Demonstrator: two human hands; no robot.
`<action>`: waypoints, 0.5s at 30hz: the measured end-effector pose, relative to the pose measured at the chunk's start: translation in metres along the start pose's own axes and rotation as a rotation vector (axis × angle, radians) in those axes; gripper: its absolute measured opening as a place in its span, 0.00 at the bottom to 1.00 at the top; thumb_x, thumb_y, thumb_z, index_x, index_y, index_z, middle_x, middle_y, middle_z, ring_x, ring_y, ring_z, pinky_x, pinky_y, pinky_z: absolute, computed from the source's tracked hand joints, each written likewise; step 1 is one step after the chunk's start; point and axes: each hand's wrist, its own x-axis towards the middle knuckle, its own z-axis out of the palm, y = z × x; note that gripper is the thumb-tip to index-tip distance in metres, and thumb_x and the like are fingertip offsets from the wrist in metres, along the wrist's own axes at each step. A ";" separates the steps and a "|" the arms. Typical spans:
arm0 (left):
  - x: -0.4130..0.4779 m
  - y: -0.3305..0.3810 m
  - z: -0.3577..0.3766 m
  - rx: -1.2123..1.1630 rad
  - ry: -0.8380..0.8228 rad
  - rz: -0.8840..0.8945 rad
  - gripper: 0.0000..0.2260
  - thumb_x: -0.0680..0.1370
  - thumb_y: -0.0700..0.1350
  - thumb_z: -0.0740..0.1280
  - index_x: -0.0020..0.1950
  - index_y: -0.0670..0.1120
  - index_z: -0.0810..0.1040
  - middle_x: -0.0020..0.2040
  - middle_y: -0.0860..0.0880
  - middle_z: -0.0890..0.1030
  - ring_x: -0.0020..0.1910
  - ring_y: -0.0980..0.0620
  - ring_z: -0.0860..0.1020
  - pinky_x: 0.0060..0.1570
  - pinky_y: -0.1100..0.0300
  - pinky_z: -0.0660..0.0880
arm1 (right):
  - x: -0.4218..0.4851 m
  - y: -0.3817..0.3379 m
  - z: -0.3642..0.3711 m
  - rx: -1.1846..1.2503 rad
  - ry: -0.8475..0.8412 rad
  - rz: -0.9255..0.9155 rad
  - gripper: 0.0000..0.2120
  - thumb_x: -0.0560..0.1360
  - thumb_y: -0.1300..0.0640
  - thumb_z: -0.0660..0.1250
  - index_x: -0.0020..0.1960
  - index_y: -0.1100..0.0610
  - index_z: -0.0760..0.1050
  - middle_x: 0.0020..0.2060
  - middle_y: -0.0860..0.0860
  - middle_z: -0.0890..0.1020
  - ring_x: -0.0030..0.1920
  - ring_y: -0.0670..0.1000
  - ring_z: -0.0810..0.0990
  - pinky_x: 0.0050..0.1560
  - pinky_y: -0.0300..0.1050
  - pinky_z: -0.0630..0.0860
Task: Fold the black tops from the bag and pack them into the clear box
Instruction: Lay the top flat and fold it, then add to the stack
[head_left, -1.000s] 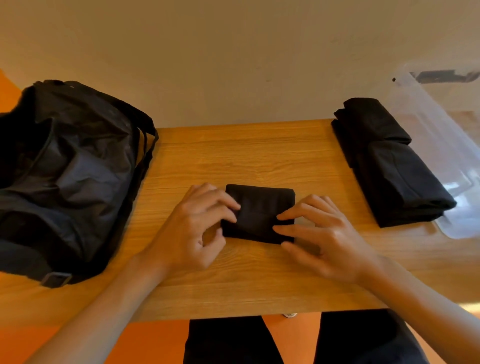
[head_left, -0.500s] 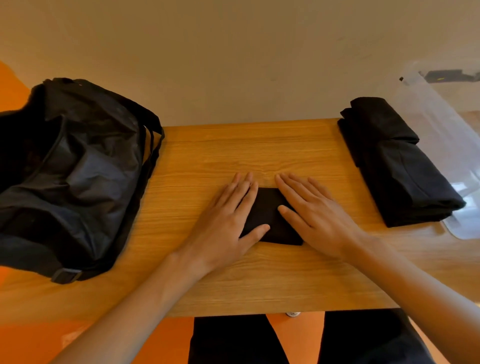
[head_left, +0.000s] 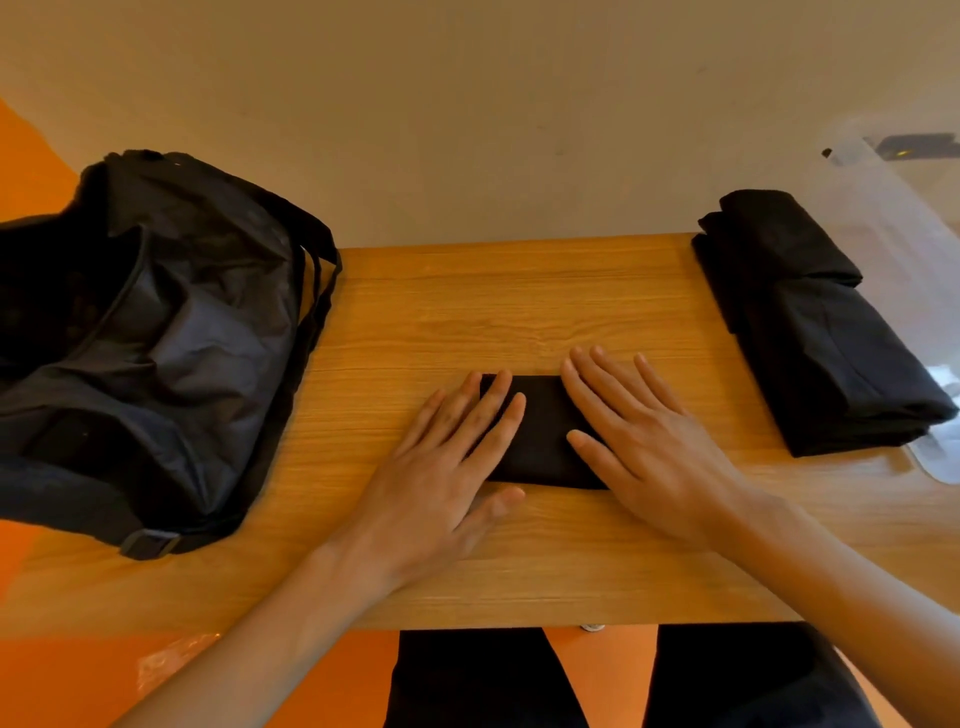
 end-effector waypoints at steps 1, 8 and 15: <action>-0.004 -0.005 -0.001 0.002 0.004 0.002 0.32 0.85 0.65 0.46 0.84 0.50 0.43 0.84 0.50 0.39 0.83 0.50 0.38 0.80 0.47 0.45 | -0.002 0.004 -0.001 0.007 -0.002 0.009 0.32 0.83 0.36 0.36 0.83 0.48 0.37 0.82 0.47 0.40 0.79 0.43 0.31 0.80 0.49 0.33; -0.006 -0.004 -0.012 -0.294 0.116 -0.192 0.29 0.84 0.64 0.44 0.84 0.56 0.46 0.84 0.54 0.40 0.82 0.55 0.38 0.81 0.50 0.45 | -0.011 -0.001 -0.009 0.113 0.125 0.021 0.30 0.84 0.36 0.43 0.83 0.43 0.42 0.83 0.49 0.43 0.81 0.46 0.37 0.81 0.50 0.39; 0.011 0.009 -0.001 -0.184 -0.018 -0.100 0.26 0.85 0.61 0.48 0.82 0.65 0.45 0.81 0.55 0.29 0.80 0.55 0.30 0.80 0.54 0.38 | -0.014 -0.010 0.005 0.043 0.013 0.034 0.27 0.83 0.35 0.36 0.81 0.37 0.38 0.82 0.46 0.38 0.80 0.48 0.31 0.81 0.52 0.37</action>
